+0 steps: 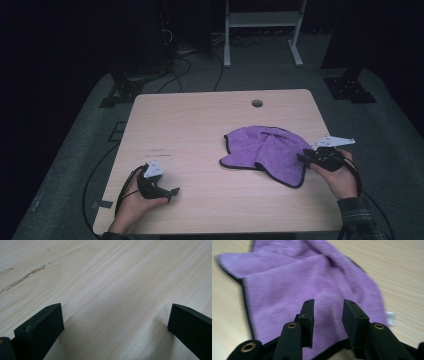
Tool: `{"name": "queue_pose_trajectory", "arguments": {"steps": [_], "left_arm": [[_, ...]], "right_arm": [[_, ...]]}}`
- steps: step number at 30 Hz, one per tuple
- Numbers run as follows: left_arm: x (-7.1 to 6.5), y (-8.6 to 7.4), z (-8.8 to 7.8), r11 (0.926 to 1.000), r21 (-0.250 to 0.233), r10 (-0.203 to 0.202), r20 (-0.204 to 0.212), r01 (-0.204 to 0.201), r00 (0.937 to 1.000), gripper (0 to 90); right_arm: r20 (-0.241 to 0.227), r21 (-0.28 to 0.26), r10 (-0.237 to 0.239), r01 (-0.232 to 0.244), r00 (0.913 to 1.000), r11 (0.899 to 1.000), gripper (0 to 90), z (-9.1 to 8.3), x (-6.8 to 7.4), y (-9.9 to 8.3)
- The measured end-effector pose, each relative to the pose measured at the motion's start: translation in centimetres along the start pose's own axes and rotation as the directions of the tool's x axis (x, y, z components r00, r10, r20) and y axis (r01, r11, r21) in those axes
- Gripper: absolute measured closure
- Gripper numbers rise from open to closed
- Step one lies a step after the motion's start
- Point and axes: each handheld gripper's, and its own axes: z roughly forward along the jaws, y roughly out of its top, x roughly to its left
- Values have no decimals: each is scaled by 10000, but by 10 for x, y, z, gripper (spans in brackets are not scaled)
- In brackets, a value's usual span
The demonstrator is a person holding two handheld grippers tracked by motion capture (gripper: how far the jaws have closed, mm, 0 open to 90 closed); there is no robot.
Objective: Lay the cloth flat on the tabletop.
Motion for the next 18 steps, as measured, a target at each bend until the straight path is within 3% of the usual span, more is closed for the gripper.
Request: {"name": "queue_pose_trajectory", "arguments": {"steps": [1, 5, 18], "left_arm": [[0, 0, 0, 10000, 27, 30, -8, -30, 10000, 0], [0, 0, 0, 10000, -5, 17, -8, -17, 10000, 0], [0, 0, 0, 10000, -8, 11, -15, -11, 10000, 0]], "right_arm": [[-339, -66, -82, 80, 9994, 9999, 605, -4, 7, -4], [-752, 65, -234, 239, 9969, 9997, 570, -7, 20, -13], [-1422, 682, -584, 686, 9881, 9953, 388, -1, 39, -43]]}}
